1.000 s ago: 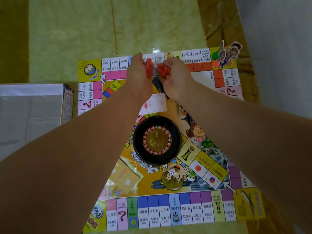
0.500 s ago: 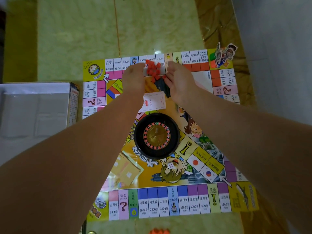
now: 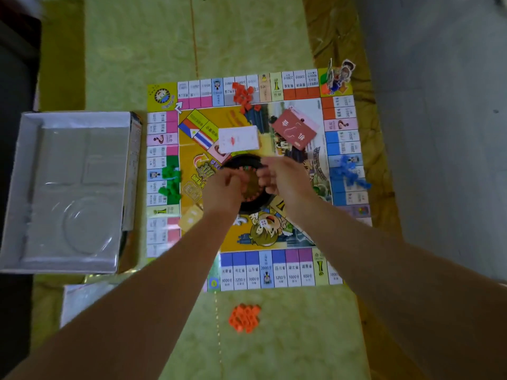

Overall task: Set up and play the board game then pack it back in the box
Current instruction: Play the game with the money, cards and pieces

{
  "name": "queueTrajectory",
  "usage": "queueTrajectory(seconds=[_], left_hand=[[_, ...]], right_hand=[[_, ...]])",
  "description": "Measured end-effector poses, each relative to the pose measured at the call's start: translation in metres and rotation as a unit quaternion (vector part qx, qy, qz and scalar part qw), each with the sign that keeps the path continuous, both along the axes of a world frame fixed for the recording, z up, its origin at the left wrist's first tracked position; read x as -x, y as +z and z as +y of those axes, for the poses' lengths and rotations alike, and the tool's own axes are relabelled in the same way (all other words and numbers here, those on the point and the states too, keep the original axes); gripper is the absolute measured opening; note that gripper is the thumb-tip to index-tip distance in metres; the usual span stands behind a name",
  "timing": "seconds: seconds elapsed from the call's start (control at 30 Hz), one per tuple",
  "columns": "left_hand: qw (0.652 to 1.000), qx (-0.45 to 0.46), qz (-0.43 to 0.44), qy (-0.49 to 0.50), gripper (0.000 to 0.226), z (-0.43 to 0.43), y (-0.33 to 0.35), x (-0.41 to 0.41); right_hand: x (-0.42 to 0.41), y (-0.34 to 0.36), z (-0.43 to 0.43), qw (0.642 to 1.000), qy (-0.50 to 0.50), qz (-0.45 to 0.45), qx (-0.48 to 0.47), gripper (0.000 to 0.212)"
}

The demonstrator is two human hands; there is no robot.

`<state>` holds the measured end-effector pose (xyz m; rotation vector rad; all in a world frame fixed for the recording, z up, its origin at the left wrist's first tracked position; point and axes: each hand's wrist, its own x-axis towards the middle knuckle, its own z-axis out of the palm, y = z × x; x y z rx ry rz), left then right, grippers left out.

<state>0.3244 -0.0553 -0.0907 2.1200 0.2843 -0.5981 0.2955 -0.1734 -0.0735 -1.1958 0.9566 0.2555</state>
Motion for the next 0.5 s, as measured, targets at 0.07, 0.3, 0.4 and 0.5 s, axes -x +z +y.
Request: queueTrajectory(seconds=[0.07, 0.3, 0.4, 0.5], left_hand=[[0.999, -0.022, 0.025, -0.023, 0.030, 0.020, 0.004, 0.034], [0.974, -0.115, 0.138, -0.139, 0.021, 0.069, -0.003, 0.112], [0.961, -0.188, 0.119, -0.166, 0.024, 0.088, -0.013, 0.133], [0.968, -0.172, 0.105, -0.151, 0.034, 0.103, -0.016, 0.146]], right_hand=[[0.031, 0.000, 0.010, 0.999, 0.030, 0.016, 0.013, 0.020], [0.107, -0.015, 0.049, 0.964, 0.234, 0.119, 0.040, 0.021], [0.131, -0.030, 0.063, 0.943, 0.296, 0.129, 0.082, 0.025], [0.152, -0.035, 0.073, 0.925, 0.332, 0.116, 0.146, 0.028]])
